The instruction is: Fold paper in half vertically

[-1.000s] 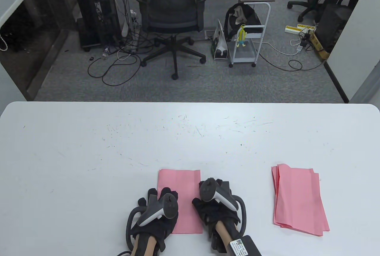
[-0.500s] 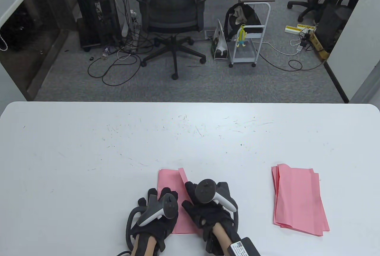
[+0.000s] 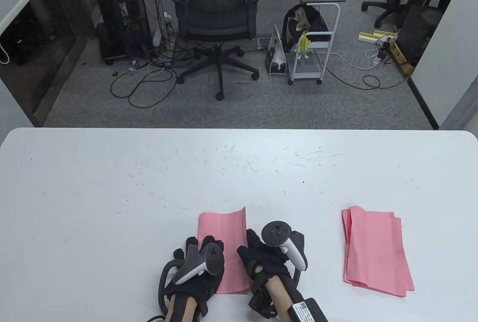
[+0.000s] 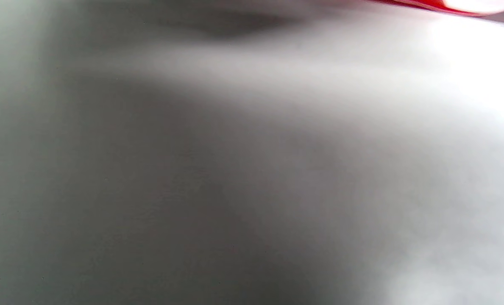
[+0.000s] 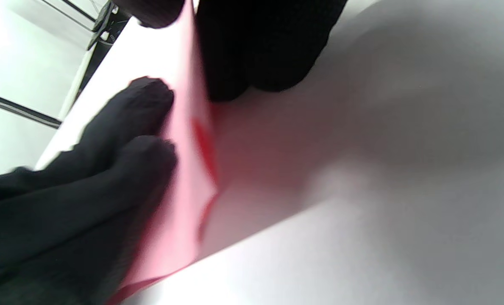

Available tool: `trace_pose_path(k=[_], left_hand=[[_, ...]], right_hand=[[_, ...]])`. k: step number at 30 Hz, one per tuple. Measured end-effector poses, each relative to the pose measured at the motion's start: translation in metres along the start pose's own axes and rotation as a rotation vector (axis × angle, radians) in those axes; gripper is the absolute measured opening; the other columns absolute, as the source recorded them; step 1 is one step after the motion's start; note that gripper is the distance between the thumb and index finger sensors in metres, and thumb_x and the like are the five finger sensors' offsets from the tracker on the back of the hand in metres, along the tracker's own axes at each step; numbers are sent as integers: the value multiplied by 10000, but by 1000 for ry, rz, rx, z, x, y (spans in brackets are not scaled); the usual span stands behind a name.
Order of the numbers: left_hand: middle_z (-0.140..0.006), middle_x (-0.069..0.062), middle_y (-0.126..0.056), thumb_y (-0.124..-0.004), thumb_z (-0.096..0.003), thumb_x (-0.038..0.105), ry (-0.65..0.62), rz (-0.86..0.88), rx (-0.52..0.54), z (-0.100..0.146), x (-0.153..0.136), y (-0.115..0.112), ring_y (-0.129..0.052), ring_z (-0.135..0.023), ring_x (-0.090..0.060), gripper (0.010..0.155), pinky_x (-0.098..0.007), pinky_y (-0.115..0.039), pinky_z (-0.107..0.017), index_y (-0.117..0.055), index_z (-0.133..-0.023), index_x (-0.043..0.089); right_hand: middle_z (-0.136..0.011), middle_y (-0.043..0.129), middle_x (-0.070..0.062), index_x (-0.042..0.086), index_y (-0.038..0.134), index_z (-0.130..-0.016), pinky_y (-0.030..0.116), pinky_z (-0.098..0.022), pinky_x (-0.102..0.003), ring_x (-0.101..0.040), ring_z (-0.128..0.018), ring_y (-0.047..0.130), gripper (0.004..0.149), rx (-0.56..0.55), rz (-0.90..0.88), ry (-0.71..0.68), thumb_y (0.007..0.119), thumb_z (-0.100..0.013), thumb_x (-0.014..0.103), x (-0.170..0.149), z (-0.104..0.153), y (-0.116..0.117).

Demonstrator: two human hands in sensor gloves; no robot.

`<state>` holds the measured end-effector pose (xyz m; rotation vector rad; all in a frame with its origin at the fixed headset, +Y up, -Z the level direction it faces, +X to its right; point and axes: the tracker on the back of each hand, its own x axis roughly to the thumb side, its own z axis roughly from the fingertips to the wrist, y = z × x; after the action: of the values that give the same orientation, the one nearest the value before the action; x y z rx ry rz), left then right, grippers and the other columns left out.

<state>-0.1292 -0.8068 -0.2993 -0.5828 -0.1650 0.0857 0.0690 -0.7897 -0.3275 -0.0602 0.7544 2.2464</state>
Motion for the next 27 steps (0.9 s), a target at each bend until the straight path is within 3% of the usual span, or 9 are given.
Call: trace_pose_path(k=[3,10,19,27], left_hand=[[-1245,17,18,-401,-610,511,3,-2,0,0,1,0,11,-1113,-490,683,-741,-141,-761,-60,-1169,317],[-1270,3,-46,-422,-609,516,22,-33,46,3,5,4,-80,-1140,-507,684,-738,-192,-778,-115,-1187,317],[-1279,-34,-48,-439,-582,580,7,-115,398,39,26,33,-103,-1175,-438,745,-731,-221,-800,-91,-1184,313],[-1282,-31,-61,-437,-576,593,-10,-144,493,51,34,37,-121,-1183,-432,756,-732,-233,-803,-85,-1182,310]], right_hand=[[-835,867,85,219,552,-1002,911,-301,-219,-12,-468,1054,583,-54,39,26,782,-478,331,0,-1,0],[-820,883,97,240,584,-988,916,-300,-210,1,-451,1059,563,-80,42,21,792,-473,325,-2,0,1],[-825,875,98,236,574,-992,907,-307,-213,0,-459,1051,567,-67,14,12,786,-474,327,-4,0,1],[-827,873,96,237,574,-992,902,-312,-214,0,-463,1047,565,-75,15,9,783,-475,327,-5,0,2]])
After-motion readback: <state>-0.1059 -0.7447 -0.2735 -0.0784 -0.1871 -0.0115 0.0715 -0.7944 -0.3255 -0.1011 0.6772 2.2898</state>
